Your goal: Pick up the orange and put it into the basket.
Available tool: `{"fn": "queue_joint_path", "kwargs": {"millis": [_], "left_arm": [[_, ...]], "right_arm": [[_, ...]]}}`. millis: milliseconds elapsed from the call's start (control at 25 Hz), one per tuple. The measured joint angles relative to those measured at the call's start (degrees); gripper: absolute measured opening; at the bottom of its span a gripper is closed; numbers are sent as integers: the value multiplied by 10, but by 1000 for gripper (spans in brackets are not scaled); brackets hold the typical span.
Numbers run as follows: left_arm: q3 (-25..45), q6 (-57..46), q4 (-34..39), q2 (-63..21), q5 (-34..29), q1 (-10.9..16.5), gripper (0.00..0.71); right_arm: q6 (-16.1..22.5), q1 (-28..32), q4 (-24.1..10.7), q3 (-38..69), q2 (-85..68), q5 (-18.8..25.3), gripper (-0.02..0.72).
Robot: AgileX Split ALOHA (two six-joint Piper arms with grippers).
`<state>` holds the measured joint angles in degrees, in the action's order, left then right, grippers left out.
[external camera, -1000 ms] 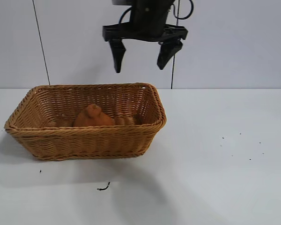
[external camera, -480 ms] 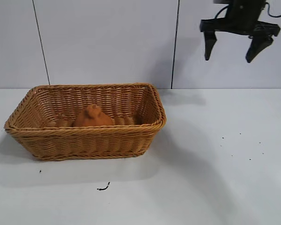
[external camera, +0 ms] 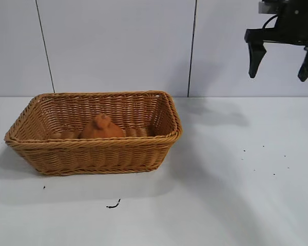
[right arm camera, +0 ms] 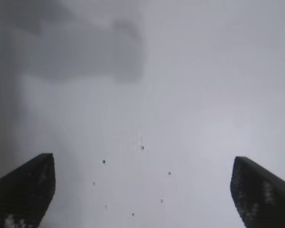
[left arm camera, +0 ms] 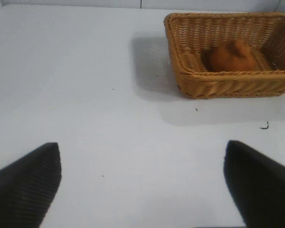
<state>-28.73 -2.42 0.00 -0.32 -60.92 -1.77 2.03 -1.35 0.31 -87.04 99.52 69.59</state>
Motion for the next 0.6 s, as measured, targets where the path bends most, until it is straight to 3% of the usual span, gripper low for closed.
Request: {"fn": "queue_joint_path", "kwargs": {"millis": [400,480,600], "left_arm": [[0,0,0,0,0,0,666],[0,0,0,0,0,0,666],[0,0,0,0,0,0,666]], "right_arm": [[-8,0,1,291,-395,2,694],[-20,0,1,369,-535,1,694],[-33,0,1,439,-669,-33,694]]}}
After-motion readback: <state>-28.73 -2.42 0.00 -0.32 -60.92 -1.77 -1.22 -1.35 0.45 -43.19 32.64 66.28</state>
